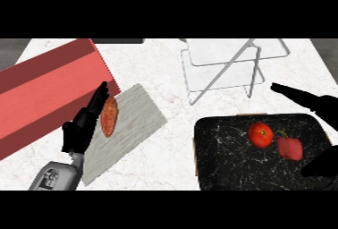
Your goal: Pick the tomato from the tray and place it in the tiered shelf
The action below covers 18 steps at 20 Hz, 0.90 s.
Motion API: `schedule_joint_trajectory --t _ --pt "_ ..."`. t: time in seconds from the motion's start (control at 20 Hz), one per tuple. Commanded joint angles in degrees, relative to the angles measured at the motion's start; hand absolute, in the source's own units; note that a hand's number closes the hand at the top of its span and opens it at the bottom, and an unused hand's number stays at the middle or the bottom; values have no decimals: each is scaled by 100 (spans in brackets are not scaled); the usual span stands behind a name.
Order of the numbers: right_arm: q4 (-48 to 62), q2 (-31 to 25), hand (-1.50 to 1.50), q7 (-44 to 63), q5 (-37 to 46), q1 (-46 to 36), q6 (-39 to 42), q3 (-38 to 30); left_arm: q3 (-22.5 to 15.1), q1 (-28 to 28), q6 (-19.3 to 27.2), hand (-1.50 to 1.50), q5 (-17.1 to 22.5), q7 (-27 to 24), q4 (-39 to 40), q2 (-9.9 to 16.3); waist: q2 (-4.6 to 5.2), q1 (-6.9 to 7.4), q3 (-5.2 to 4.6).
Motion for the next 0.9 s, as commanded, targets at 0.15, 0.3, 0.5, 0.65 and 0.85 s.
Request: schedule_joint_trajectory --t 0.15,0.3,0.5,0.65,0.85 --pt "261 471 -150 -266 790 -13 40 111 124 -19 -98 0 -310 124 -51 -262 5 11 0" --pt "259 438 -150 2 646 -166 331 -50 383 -647 -287 0 -257 -33 664 -333 10 -15 -1" --pt "45 1070 -150 785 886 -367 266 315 408 -12 -446 0 -254 456 -478 -121 -1 30 -1" --pt "-77 624 -150 -374 1245 415 282 -84 354 33 -309 0 -516 278 -289 -402 0 -6 1" --pt "-76 807 -150 -170 1426 272 423 -129 548 -99 -558 0 -515 340 -221 -370 1 -3 0"
